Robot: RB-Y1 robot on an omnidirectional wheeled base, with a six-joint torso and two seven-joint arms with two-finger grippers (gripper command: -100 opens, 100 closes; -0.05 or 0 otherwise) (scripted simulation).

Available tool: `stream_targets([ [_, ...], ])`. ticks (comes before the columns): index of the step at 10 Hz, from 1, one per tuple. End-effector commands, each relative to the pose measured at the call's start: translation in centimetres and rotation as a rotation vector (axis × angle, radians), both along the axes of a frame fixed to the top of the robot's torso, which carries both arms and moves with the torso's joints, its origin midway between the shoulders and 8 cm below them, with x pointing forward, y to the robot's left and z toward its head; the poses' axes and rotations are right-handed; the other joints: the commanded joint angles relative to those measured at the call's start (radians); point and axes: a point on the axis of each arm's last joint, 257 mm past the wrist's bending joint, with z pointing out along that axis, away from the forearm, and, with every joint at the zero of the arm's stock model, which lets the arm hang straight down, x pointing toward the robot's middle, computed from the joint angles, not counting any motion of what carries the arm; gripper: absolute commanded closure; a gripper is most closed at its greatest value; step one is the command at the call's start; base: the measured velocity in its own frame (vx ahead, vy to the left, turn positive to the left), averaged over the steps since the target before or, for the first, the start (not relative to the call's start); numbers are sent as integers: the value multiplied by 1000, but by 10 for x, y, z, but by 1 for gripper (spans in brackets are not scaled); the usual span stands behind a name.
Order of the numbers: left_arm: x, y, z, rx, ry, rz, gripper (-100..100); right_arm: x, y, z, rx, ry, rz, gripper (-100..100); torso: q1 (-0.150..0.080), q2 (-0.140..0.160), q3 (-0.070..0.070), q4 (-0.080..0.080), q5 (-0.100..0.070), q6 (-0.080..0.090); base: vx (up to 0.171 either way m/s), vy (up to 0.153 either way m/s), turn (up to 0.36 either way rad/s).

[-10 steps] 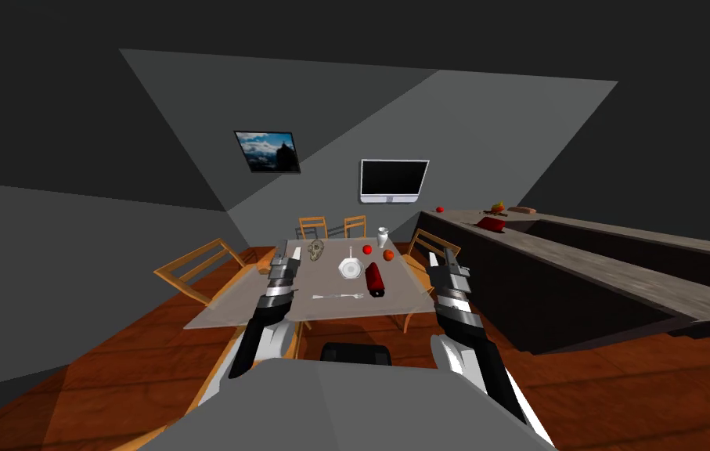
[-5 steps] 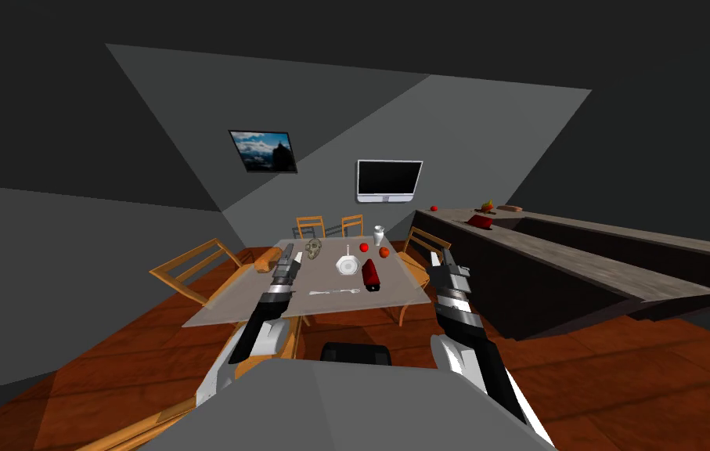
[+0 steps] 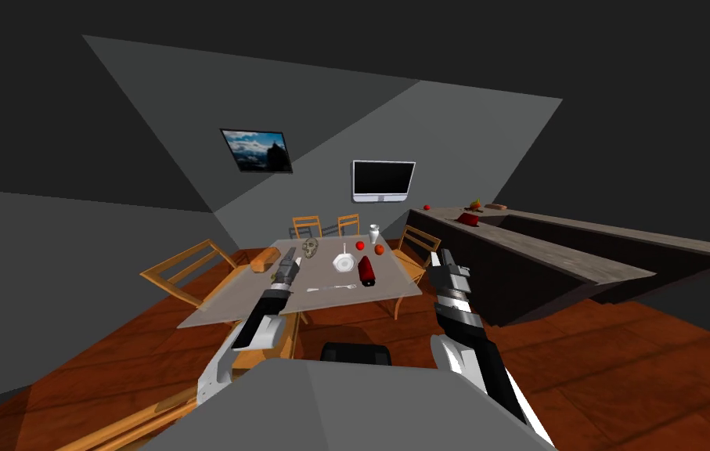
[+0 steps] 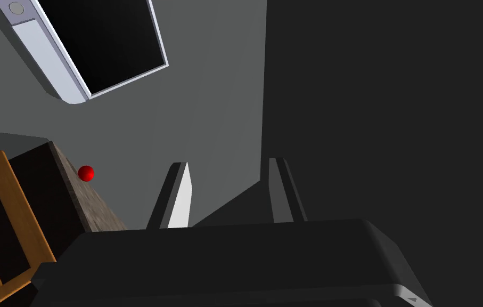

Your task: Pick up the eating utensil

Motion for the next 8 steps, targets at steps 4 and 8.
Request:
stream_targets([
  [4,17,24,-46,-19,129,38,-100,0,0,0,0,0,0,0,0,1,0,0,0,0,-57,-21,-69],
  [8,31,61,-107,-67,301,97,-100,0,0,0,0,0,0,0,0,1,0,0,0,0,-58,-28,-114],
])
